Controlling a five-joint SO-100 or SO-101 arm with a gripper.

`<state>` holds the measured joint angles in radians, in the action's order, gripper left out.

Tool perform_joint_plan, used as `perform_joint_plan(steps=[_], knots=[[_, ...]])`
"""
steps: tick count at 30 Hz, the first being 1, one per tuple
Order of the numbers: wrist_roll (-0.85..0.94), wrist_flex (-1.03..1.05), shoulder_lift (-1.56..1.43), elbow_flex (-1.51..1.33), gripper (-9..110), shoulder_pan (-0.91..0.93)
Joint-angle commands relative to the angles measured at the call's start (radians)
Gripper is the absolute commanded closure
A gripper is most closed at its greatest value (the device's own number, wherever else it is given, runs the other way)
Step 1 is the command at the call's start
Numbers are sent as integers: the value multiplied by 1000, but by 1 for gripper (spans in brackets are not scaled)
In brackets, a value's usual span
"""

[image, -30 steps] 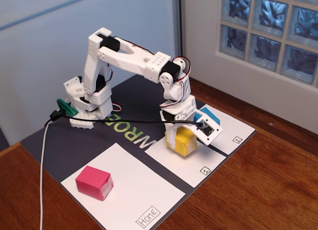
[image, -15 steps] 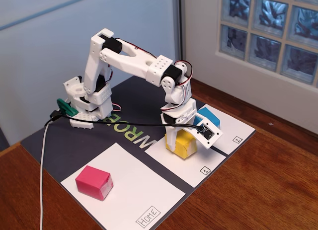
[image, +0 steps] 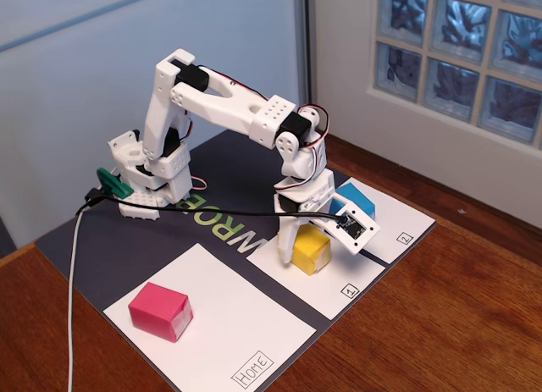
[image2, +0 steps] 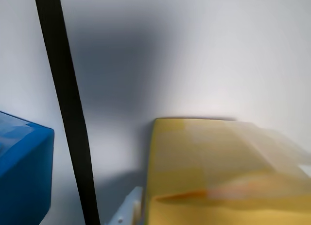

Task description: Move box yellow to zone 1

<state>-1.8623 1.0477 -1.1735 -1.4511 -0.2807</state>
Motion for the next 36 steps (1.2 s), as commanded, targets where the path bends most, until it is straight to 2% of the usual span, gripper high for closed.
perform_joint_plan(steps=[1,18,28,36], knots=[[8,0,-74,17,63,-5],[9,2,-288,12,64,-8],[84,17,-488,-60,65,54],[221,5,-653,-261,68,152]])
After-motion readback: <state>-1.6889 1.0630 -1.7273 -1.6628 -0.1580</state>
